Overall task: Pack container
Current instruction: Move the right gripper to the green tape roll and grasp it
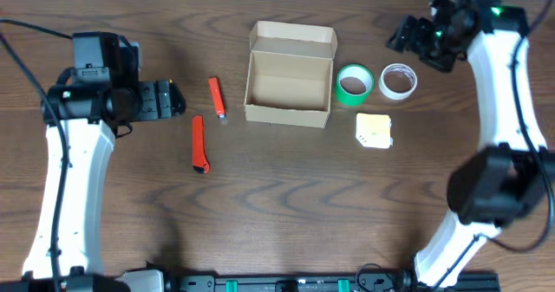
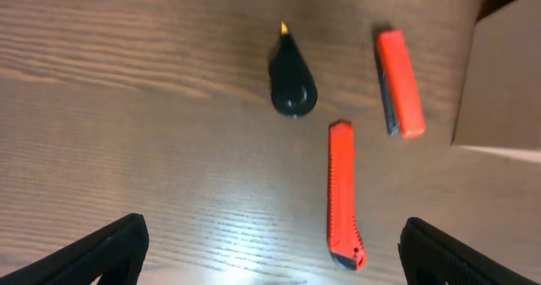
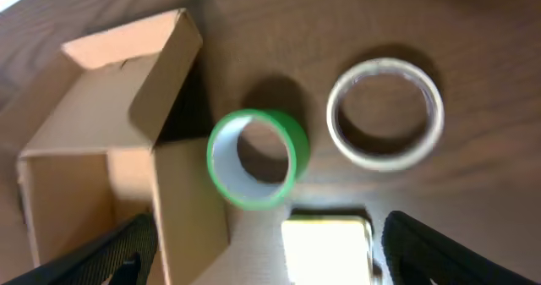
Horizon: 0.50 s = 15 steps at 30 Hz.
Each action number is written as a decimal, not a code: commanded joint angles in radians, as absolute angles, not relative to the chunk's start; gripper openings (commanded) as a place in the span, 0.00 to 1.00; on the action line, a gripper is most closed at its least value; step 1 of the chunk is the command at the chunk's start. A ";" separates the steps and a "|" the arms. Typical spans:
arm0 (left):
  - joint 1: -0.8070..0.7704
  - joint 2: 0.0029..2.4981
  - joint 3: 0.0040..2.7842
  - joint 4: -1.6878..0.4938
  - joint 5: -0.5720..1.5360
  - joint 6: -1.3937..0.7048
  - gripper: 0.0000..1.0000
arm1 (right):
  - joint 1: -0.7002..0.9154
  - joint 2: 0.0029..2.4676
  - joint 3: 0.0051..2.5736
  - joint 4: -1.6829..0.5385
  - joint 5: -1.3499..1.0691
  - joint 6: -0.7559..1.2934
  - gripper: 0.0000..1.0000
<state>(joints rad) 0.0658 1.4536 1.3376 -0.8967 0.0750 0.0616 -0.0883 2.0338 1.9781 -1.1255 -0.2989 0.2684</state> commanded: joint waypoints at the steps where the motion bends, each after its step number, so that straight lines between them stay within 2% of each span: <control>1: 0.073 1.485 1.355 -0.912 0.067 0.109 0.95 | -0.048 2.123 2.126 -1.161 -0.259 0.260 0.86; 8: 0.073 1.523 1.355 -0.915 0.068 0.109 0.95 | 0.053 2.280 2.308 -1.301 -0.039 0.205 0.82; 15: 0.073 1.525 1.355 -0.915 0.067 0.109 0.95 | 0.109 2.364 2.308 -1.379 -0.021 0.205 0.78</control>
<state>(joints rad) 0.0658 1.5192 1.3376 -0.9123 0.0746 0.0875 0.0959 2.3169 2.2902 -1.3659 -0.0696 0.2222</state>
